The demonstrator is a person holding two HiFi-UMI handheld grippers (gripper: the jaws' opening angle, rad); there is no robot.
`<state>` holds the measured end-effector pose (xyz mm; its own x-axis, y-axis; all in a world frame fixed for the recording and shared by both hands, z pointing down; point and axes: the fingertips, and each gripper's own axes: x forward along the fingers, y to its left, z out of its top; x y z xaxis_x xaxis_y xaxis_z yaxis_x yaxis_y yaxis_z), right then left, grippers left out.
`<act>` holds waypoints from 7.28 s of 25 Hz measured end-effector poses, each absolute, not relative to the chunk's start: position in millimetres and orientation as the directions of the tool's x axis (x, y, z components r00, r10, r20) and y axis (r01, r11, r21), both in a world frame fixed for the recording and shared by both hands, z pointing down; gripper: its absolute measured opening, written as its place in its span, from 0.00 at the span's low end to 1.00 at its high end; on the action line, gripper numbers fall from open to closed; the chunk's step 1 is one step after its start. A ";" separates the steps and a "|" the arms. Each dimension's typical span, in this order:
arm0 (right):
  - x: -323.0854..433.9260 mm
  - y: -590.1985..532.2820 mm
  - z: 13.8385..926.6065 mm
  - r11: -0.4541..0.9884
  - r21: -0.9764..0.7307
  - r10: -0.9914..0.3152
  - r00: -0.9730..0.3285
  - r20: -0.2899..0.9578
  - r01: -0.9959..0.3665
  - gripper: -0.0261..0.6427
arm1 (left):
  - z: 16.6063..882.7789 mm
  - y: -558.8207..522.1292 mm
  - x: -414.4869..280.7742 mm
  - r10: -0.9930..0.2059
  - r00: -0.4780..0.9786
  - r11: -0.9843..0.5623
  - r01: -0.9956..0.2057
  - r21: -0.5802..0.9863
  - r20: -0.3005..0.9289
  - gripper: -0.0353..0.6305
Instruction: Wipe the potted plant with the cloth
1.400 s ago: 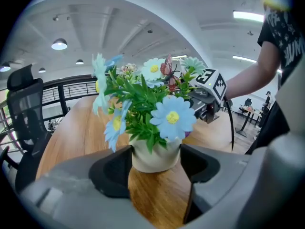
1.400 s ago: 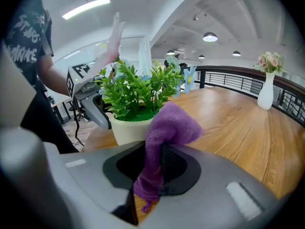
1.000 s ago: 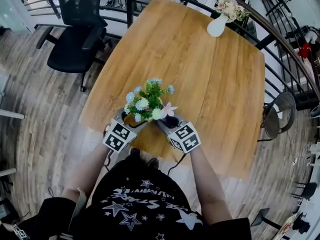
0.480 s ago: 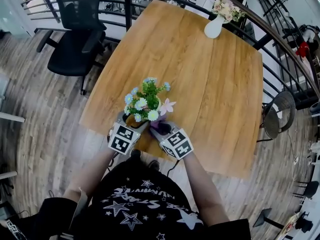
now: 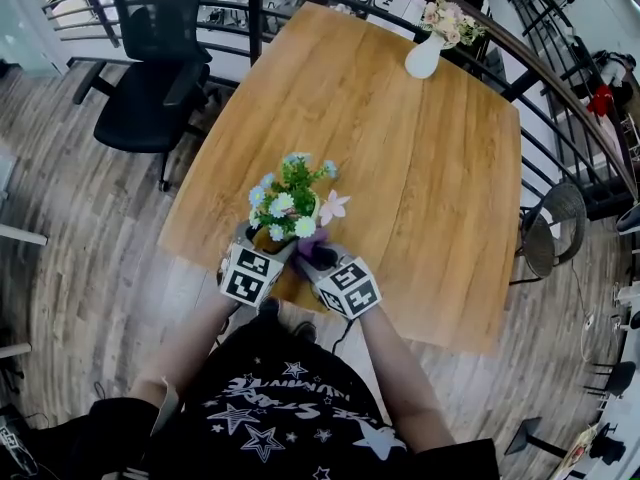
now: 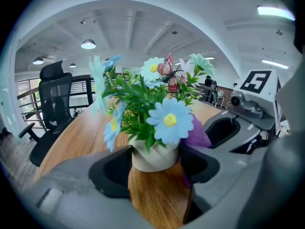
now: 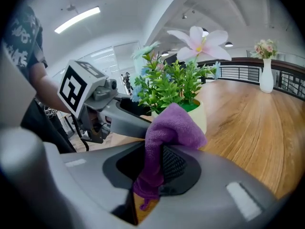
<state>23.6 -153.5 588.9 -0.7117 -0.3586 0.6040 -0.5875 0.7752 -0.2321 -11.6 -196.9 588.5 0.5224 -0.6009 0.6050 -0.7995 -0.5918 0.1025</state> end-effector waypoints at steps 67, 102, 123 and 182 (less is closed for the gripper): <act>63.4 -192.4 597.3 0.690 -0.140 -0.452 -0.574 0.682 -0.710 0.16 | 607.7 -223.4 -16.0 -0.196 0.717 -0.968 -0.249 -0.017 0.669 0.73; 63.9 -167.0 592.6 0.659 -0.209 -0.453 -0.603 0.657 -0.723 0.16 | 604.9 -185.2 11.4 -0.574 0.482 -0.631 -0.776 0.018 0.662 0.71; 75.8 -176.2 593.8 0.657 -0.145 -0.472 -0.554 0.686 -0.740 0.16 | 610.1 -185.5 -31.6 -0.349 0.656 -0.918 -0.382 -0.105 0.669 0.71; 57.2 -149.1 586.8 0.747 -0.156 -0.409 -0.632 0.658 -0.646 0.16 | 594.6 -201.3 5.2 -0.557 0.551 -0.743 -0.666 -0.075 0.622 0.64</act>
